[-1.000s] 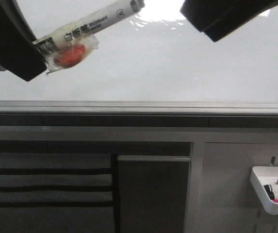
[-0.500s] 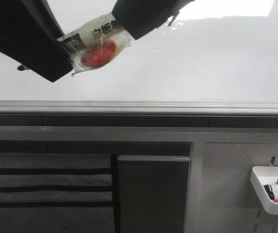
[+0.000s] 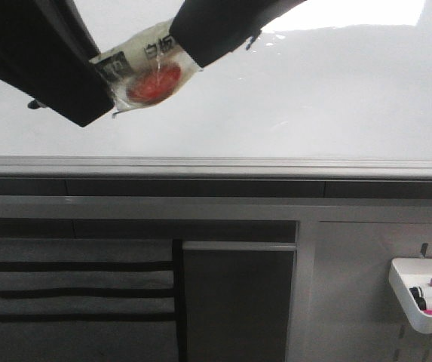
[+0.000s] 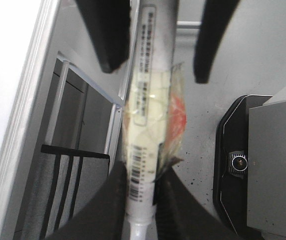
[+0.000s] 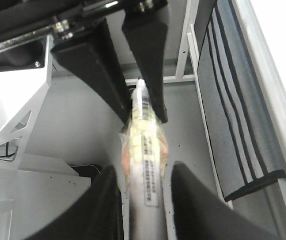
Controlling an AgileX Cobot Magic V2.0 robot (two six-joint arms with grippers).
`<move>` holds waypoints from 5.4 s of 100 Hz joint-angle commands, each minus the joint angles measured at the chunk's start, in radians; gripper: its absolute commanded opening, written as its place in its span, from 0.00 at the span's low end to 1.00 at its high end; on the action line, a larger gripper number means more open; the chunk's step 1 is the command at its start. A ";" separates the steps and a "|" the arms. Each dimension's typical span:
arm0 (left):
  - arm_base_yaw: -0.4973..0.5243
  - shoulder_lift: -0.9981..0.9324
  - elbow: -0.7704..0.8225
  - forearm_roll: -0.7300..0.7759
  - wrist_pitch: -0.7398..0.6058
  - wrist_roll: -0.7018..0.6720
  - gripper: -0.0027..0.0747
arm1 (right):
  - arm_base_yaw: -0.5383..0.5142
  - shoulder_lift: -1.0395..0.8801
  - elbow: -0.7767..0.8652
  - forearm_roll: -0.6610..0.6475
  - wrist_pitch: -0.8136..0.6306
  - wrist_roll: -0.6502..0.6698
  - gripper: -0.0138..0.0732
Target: Write number 3 on whiteboard
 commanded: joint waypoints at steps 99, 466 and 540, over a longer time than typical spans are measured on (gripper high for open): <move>0.345 -0.414 0.251 -0.253 -0.277 -0.135 0.55 | -0.280 -0.391 0.195 -0.255 -0.179 0.532 0.19; 0.175 -0.202 0.148 -0.409 -0.218 0.274 0.55 | -0.010 -0.207 -0.055 -0.264 -0.022 -0.064 0.19; -0.008 0.024 -0.038 -0.322 -0.216 0.290 0.32 | 0.027 -0.182 -0.055 -0.262 -0.043 -0.064 0.19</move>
